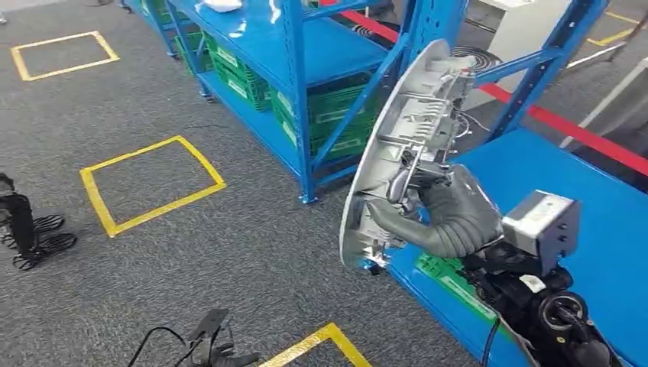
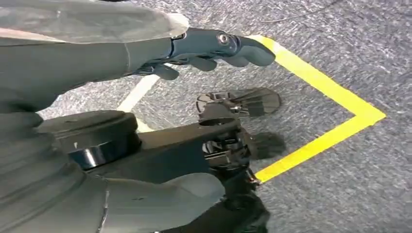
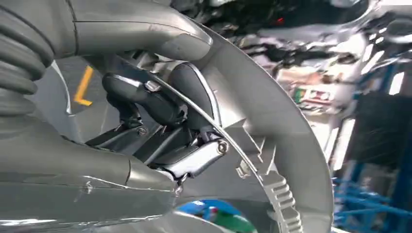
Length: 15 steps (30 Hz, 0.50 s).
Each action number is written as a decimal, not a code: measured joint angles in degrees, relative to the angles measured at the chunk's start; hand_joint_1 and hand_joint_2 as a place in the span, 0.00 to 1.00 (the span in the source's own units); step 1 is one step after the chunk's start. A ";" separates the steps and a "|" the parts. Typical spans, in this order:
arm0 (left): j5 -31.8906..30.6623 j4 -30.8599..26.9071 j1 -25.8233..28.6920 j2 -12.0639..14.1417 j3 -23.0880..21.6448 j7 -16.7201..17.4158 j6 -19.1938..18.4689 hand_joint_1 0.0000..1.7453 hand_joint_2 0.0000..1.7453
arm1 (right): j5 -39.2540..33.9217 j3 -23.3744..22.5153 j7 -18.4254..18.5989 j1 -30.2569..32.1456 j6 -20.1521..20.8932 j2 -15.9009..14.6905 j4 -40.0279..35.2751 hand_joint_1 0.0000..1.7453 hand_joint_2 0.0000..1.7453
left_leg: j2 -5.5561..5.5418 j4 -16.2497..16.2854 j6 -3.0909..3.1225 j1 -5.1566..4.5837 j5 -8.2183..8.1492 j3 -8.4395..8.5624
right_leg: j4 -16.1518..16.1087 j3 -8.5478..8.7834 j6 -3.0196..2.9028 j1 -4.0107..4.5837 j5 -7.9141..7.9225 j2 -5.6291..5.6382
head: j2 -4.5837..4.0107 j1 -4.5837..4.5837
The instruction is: Take the parts from the cabinet and place them on the table.
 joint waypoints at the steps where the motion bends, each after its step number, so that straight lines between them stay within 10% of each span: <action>1: 0.18 0.00 0.10 0.00 0.00 -0.02 0.07 0.00 1.00 | 1.01 0.02 -0.13 0.07 -0.57 0.00 -0.50 1.00 1.00 | 0.01 -0.07 -0.19 0.14 0.07 -0.10 | 0.06 -0.09 -0.16 0.10 0.02 -0.03 | 0.00 -0.05; 3: 0.35 0.00 0.38 0.11 0.00 -0.26 0.24 0.00 1.00 | 5.21 0.24 -0.44 0.81 -3.24 0.02 -1.60 1.00 1.00 | 0.08 0.07 0.67 -0.01 -0.10 -0.09 | -0.17 0.00 0.09 0.02 0.14 0.00 | 0.00 -0.22; 15: 0.59 0.00 0.86 0.15 0.00 -0.55 0.46 0.00 1.00 | 4.86 1.68 -1.38 3.27 -5.26 0.28 -5.83 1.00 1.00 | 0.10 -0.75 -0.47 0.13 0.14 0.25 | -0.15 -0.03 -0.68 0.22 0.01 0.05 | 0.00 -0.53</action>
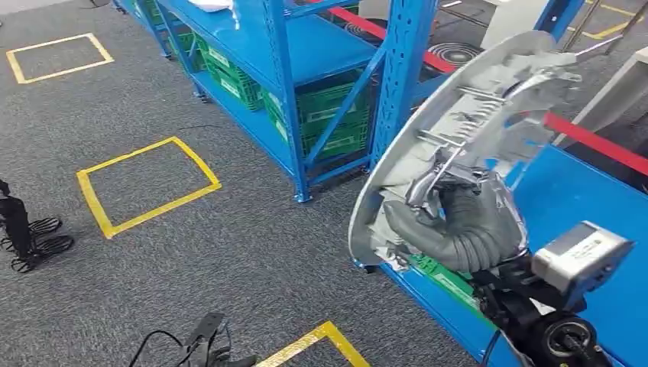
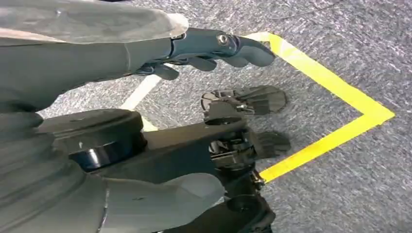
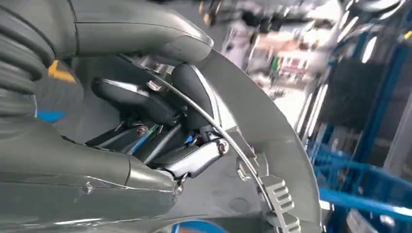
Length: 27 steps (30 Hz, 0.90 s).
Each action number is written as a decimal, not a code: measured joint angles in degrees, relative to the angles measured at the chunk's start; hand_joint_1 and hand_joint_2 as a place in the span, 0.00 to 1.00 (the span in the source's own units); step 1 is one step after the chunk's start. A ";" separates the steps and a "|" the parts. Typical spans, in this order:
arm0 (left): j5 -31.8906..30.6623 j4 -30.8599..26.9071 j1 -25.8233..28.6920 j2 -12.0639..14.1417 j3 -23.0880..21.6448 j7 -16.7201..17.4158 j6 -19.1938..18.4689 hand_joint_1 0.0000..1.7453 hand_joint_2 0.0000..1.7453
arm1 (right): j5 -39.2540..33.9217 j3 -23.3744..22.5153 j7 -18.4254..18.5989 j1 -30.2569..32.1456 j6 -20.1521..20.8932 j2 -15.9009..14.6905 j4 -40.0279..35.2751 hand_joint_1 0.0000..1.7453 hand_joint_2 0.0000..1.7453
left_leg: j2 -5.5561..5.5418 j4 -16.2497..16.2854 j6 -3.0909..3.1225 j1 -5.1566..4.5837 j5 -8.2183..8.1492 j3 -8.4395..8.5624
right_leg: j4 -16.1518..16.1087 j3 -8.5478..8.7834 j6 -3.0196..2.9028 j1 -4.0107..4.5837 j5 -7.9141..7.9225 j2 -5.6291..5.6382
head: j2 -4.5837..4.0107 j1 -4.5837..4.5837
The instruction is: Take the parts from the cabinet and place them on the table.
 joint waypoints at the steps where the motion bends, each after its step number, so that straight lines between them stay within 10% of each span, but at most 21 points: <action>1: -0.02 0.00 -0.02 0.00 0.00 0.00 -0.04 0.00 1.00 | -2.28 0.11 0.00 0.00 0.97 0.00 0.02 1.00 1.00 | 0.00 0.00 -0.04 0.00 0.01 -0.01 | 0.00 0.00 -0.01 0.00 0.01 0.00 | 0.00 0.00; 16: -0.26 0.00 -0.03 -0.02 0.00 0.26 -0.33 0.00 1.00 | -6.94 1.40 -0.50 -1.05 3.62 0.00 1.09 1.00 1.00 | 0.01 0.08 -0.02 -0.14 0.01 -0.03 | -0.10 0.11 0.05 -0.10 0.06 -0.07 | 0.00 0.04; 20: -0.26 0.00 -0.01 -0.04 0.00 0.28 -0.33 0.00 1.00 | -7.62 1.60 -0.63 -1.15 3.86 0.00 1.20 1.00 1.00 | 0.07 -2.62 1.17 0.52 1.05 1.58 | -1.27 0.89 1.21 -0.29 0.46 -0.20 | 0.00 -0.33; 24: -0.26 0.00 -0.04 -0.11 0.00 0.28 -0.33 0.00 1.00 | -7.79 1.79 -1.03 -1.19 4.39 0.00 1.42 1.00 1.00 | -0.05 -3.47 1.36 0.61 1.20 2.23 | 14.58 -6.56 1.83 -0.58 -7.56 -0.15 | 0.00 0.33; 27: -0.26 0.00 0.11 -0.11 0.00 0.28 -0.33 0.00 1.00 | -7.79 1.81 -1.03 -1.00 4.61 0.00 1.77 1.00 1.00 | -0.95 -2.89 0.57 1.32 0.77 2.22 | 12.37 -5.79 2.69 -1.49 -4.39 -0.17 | 0.00 0.33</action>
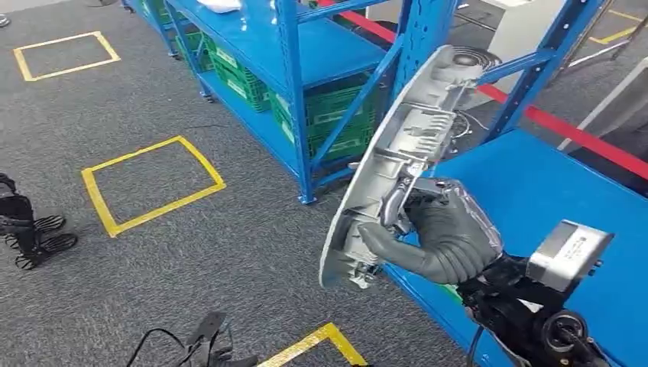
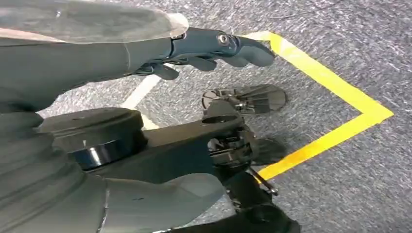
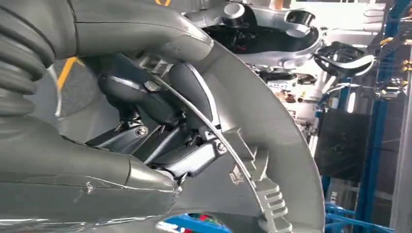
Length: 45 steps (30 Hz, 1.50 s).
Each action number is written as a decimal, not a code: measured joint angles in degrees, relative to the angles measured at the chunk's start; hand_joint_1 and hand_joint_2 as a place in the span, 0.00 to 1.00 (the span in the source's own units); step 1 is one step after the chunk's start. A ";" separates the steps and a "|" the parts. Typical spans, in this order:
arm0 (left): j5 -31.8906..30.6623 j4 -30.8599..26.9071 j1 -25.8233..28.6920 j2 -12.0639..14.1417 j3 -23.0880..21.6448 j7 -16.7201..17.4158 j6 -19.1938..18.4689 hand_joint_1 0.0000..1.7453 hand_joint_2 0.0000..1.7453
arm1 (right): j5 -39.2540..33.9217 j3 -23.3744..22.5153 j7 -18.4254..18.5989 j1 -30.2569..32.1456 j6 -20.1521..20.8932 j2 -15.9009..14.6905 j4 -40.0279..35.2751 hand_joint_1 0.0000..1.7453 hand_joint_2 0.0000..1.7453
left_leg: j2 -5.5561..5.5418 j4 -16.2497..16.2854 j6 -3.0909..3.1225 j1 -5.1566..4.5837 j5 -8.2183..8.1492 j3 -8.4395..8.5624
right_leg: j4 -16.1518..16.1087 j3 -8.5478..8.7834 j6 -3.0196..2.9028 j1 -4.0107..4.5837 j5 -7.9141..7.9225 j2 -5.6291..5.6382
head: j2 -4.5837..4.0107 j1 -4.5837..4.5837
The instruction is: Take the parts from the cabinet and place them on the table.
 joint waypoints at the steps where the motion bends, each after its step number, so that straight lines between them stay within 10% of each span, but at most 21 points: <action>1: 0.00 0.00 -0.01 -0.02 0.00 0.00 0.00 0.00 1.00 | 0.02 0.00 0.00 -0.01 0.07 0.00 0.04 1.00 1.00 | -0.48 0.54 -0.48 0.35 -0.32 -0.01 | -5.15 2.73 0.50 -0.41 2.73 0.10 | 0.00 0.04; 2: 0.00 0.00 -0.02 -0.02 0.00 -0.02 0.00 0.00 1.00 | 0.04 0.00 -0.04 -0.03 0.15 0.00 0.09 1.00 1.00 | -0.99 1.42 -1.22 0.69 -0.83 -0.13 | -11.29 6.00 1.16 -1.08 5.29 0.72 | 0.00 0.15; 3: 0.00 0.02 -0.05 0.20 0.00 -0.04 0.00 0.00 1.00 | 0.11 0.02 -0.09 -0.07 0.20 0.00 0.22 1.00 1.00 | -1.36 2.15 -1.94 0.53 -1.31 -0.56 | -12.53 6.69 1.58 -0.90 3.83 2.65 | 0.00 0.35; 4: 0.00 0.02 -0.12 0.13 0.00 -0.04 0.00 0.00 1.00 | 0.11 0.09 -0.15 0.00 0.22 0.02 0.20 1.00 1.00 | -1.63 2.80 -2.24 0.42 -1.38 -0.88 | -12.55 6.42 0.00 -0.86 4.19 2.19 | 0.00 0.53; 8: 0.00 0.02 0.18 0.15 0.00 -0.04 0.00 0.00 1.00 | 0.11 0.11 -0.13 -0.16 0.22 0.04 0.22 1.00 1.00 | -2.09 2.24 -3.27 0.99 -1.09 -1.20 | -12.21 6.25 -2.11 -0.47 4.36 0.92 | 0.00 -0.20; 10: -0.02 0.02 -0.03 0.11 0.00 -0.04 0.00 0.00 1.00 | 0.11 0.09 -0.24 -0.20 0.24 0.13 0.20 1.00 1.00 | 1.27 8.94 -3.19 0.66 -4.80 -4.39 | -12.26 6.27 -2.74 -0.23 4.34 0.04 | 0.00 -1.42; 13: -0.07 0.02 0.02 0.00 0.00 -0.04 0.00 0.00 1.00 | 0.11 0.09 -0.22 -0.02 0.28 0.15 0.22 1.00 1.00 | 1.98 22.56 -3.04 0.54 -9.54 -11.43 | -12.26 6.22 -3.19 0.40 4.14 -1.43 | 0.00 -2.12; 15: -0.07 0.02 0.13 0.02 0.00 -0.02 0.00 0.00 1.00 | 0.11 0.11 -0.20 -0.03 0.28 0.15 0.22 1.00 1.00 | 2.07 19.59 -2.44 0.39 -6.81 -10.29 | -12.26 6.36 -3.24 0.68 4.08 -2.09 | 0.00 -2.34; 18: -0.09 0.02 -0.10 0.13 0.00 -0.02 0.00 0.00 1.00 | 0.11 0.11 -0.22 -0.10 0.28 0.15 0.20 1.00 1.00 | 4.90 4.40 -1.11 -0.46 -1.12 -2.46 | -12.26 6.81 -2.91 0.75 3.76 -2.94 | 0.00 -2.89; 23: -0.11 0.02 -0.07 0.13 0.00 -0.02 0.00 0.00 1.00 | 0.11 0.15 -0.24 -0.12 0.31 0.17 0.20 1.00 1.00 | 3.05 3.04 -0.33 -0.69 -0.92 -2.31 | -12.69 7.18 -1.26 0.96 3.28 -3.63 | 0.00 -2.34; 25: -0.11 0.02 -0.09 0.15 0.00 -0.02 0.07 0.00 1.00 | 0.11 0.09 -0.26 -0.15 0.29 0.17 0.18 1.00 1.00 | 2.57 2.81 0.15 -0.72 -0.83 -2.11 | -7.86 5.25 -1.09 0.84 0.04 -1.17 | 0.00 -1.60; 28: -0.17 0.02 -0.11 -0.02 0.00 -0.02 -0.02 0.00 1.00 | 0.11 0.07 -0.26 0.03 0.31 0.15 0.20 1.00 1.00 | 1.42 2.85 0.59 -1.14 -0.94 -2.11 | 6.09 -1.70 -1.14 1.08 -5.38 -0.39 | 0.00 -0.63; 30: -0.17 0.02 -0.06 0.00 0.00 0.07 -0.02 0.00 1.00 | 0.11 0.11 -0.24 0.09 0.35 0.17 0.22 1.00 1.00 | 0.40 2.97 0.67 -1.29 -1.00 -1.99 | 4.53 -1.56 -1.46 1.14 -2.80 -0.33 | 0.00 -0.55; 33: -0.24 0.02 -0.10 -0.09 0.00 0.07 -0.02 0.00 1.00 | 0.11 0.11 -0.26 0.01 0.37 0.15 0.22 1.00 1.00 | -1.12 3.15 0.53 -1.26 -1.32 -1.59 | -10.94 5.11 -2.60 1.51 5.12 1.74 | 0.00 -0.04; 38: -0.26 0.02 0.00 -0.15 0.00 0.17 -0.02 0.00 1.00 | 0.11 0.11 -0.24 -0.01 0.42 0.17 0.17 1.00 1.00 | -2.75 2.84 -0.92 -1.41 -1.05 -2.06 | -13.16 6.09 -3.54 1.27 4.87 1.71 | 0.00 0.13; 39: -0.26 0.02 0.03 -0.11 0.00 0.18 -0.02 0.00 1.00 | 0.13 0.11 -0.22 -0.04 0.44 0.20 0.19 1.00 1.00 | -0.80 3.83 -0.98 -1.23 -1.69 -2.31 | -13.89 6.75 -3.68 1.08 5.18 1.17 | 0.00 0.09; 43: -0.26 0.02 -0.26 -0.13 0.00 0.20 -0.02 0.00 1.00 | 0.11 0.00 -0.24 -0.02 0.37 0.20 0.20 1.00 1.00 | 1.93 20.39 -2.23 -0.58 -8.97 -11.14 | -14.09 7.08 -4.05 0.98 4.97 -0.60 | 0.00 -0.96; 45: -0.26 0.02 -0.09 -0.13 0.00 0.22 -0.02 0.00 1.00 | 0.11 0.07 -0.22 0.04 0.37 0.20 0.20 1.00 1.00 | 2.17 22.01 -2.55 -0.33 -8.36 -12.42 | -14.08 7.16 -3.86 0.90 4.82 -1.14 | 0.00 -1.27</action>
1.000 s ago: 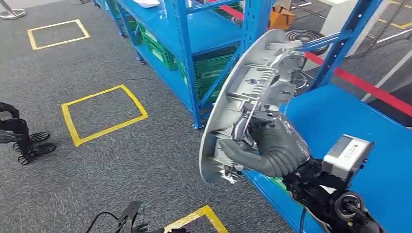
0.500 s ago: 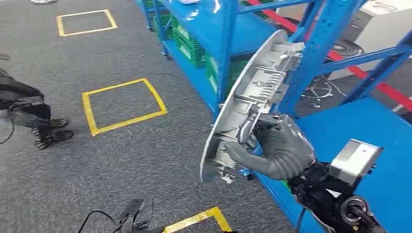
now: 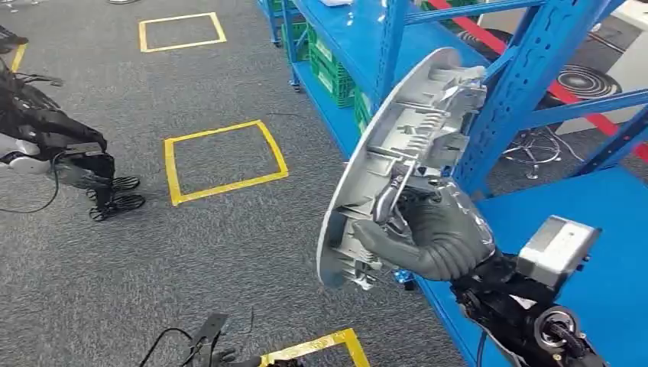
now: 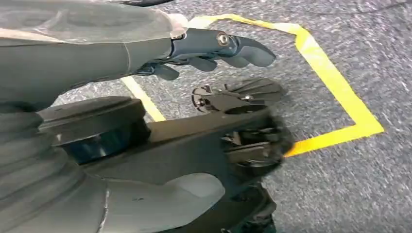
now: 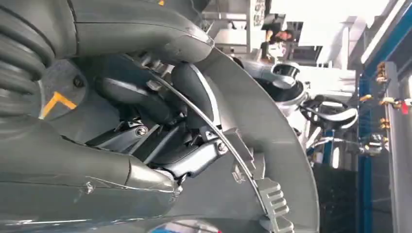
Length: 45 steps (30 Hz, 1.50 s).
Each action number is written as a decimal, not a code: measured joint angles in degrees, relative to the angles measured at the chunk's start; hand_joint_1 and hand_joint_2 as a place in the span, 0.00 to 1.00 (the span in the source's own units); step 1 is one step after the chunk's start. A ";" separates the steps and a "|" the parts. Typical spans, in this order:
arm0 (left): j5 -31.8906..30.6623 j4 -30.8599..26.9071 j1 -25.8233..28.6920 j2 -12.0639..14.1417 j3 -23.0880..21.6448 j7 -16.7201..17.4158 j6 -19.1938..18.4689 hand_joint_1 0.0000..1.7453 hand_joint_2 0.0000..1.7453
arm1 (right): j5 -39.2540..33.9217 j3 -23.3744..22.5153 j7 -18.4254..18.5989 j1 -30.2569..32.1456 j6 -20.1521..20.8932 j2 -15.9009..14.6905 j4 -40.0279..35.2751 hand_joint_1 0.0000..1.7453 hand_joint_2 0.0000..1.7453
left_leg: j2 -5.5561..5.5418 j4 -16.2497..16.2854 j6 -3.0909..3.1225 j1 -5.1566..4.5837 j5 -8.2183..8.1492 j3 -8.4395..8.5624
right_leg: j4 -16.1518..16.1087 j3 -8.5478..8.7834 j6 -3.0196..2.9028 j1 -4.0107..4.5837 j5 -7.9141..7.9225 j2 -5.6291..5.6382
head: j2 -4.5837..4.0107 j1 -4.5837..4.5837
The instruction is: Take the parts from the cabinet and place them on the table.
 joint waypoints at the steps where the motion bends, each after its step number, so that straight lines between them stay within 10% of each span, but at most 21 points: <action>1: 0.00 0.00 0.05 0.04 0.00 0.00 0.00 0.00 1.00 | 0.00 -0.02 0.02 0.00 0.00 0.00 0.00 1.00 1.00 | 0.10 -3.83 -0.13 0.14 2.46 1.73 | 0.03 0.15 0.23 -0.09 -0.18 -0.28 | 0.00 -0.15; 3: -0.02 0.00 -0.01 0.15 0.00 0.00 0.00 0.00 1.00 | 0.02 -0.02 -0.02 -0.04 0.02 0.00 0.00 1.00 1.00 | 0.79 -14.96 -0.30 0.43 7.61 7.53 | 0.22 0.60 0.88 -0.35 -0.65 -0.66 | 0.00 -0.46; 4: -0.07 0.00 -0.10 0.04 0.00 0.00 0.00 0.00 1.00 | 0.02 -0.02 -0.02 -0.04 0.02 0.00 0.00 1.00 1.00 | 2.32 -18.72 -0.44 0.43 7.65 9.22 | 0.38 0.67 1.29 -0.20 -0.94 -0.77 | 0.00 -0.70; 10: -0.07 0.00 -0.12 -0.02 0.00 0.02 0.04 0.00 1.00 | 0.00 -0.04 -0.07 -0.09 0.18 0.00 0.00 1.00 1.00 | 0.37 -18.60 2.38 -0.16 7.58 9.38 | 1.82 0.50 2.95 -0.29 -2.83 -0.58 | 0.00 0.37; 13: -0.07 0.00 -0.25 0.07 0.00 0.02 0.07 0.00 1.00 | -0.31 -0.02 0.00 -0.07 0.55 0.00 0.00 1.00 1.00 | -0.24 -18.59 3.06 -0.53 7.39 9.56 | 16.12 -6.38 2.72 0.06 -9.44 0.40 | 0.00 1.25; 15: -0.07 0.00 -0.16 0.07 0.00 0.02 0.04 0.00 1.00 | -0.68 -0.02 0.04 -0.02 0.92 0.00 0.00 1.00 1.00 | -0.86 -18.57 3.23 -0.96 7.29 9.67 | 22.12 -9.94 2.41 0.26 -10.63 0.71 | 0.00 1.51; 20: -0.07 0.00 -0.17 0.00 0.00 0.02 0.04 0.00 1.00 | -0.90 0.04 0.07 -0.13 1.03 0.00 0.00 1.00 1.00 | -2.44 -18.60 3.37 -1.46 6.85 10.54 | 2.88 -2.05 -0.16 1.55 0.04 2.36 | 0.00 1.64; 25: -0.07 0.00 -0.05 0.15 0.00 0.02 0.00 0.00 1.00 | -0.90 0.07 0.02 -0.20 1.11 0.02 -0.02 1.00 1.00 | -2.55 -18.33 2.30 -1.49 6.61 10.16 | 0.39 -0.91 -0.41 0.93 0.60 1.92 | 0.00 1.66; 30: -0.07 0.00 -0.18 0.13 0.00 0.02 0.00 0.00 1.00 | -0.90 0.13 0.00 -0.10 1.11 0.04 0.00 1.00 1.00 | -0.29 0.11 0.64 -0.69 -1.48 0.92 | 0.09 -0.66 -0.72 0.97 0.61 0.59 | 0.00 0.63; 32: -0.07 0.00 -0.08 0.18 0.00 0.02 0.00 0.00 1.00 | -0.90 0.20 0.04 -0.04 1.11 0.02 0.00 1.00 1.00 | 0.04 -3.37 0.23 -0.18 1.43 2.44 | 0.14 -0.55 -0.51 0.79 0.47 0.32 | 0.00 0.31; 34: -0.07 0.00 -0.15 0.24 0.00 0.02 0.00 0.00 1.00 | -0.92 0.20 0.00 -0.09 1.18 0.04 0.00 1.00 1.00 | 0.78 -14.56 -0.21 0.22 6.48 8.27 | 0.56 -0.42 0.09 0.53 0.08 0.16 | 0.00 0.09; 40: -0.07 0.00 -0.28 0.22 0.00 0.00 0.00 0.00 1.00 | -0.92 0.28 -0.07 -0.08 1.42 0.02 0.00 1.00 1.00 | 0.31 -18.76 2.11 -0.19 7.08 10.20 | 1.36 -0.68 2.17 0.41 -0.87 -0.01 | 0.00 0.31; 45: -0.07 0.00 -0.28 0.26 0.00 0.00 0.00 0.00 1.00 | -0.99 0.33 -0.17 -0.06 1.53 0.02 0.07 1.00 1.00 | -0.22 -18.75 2.89 -0.59 6.98 10.26 | 20.77 -9.48 2.43 0.50 -10.01 0.69 | 0.00 1.53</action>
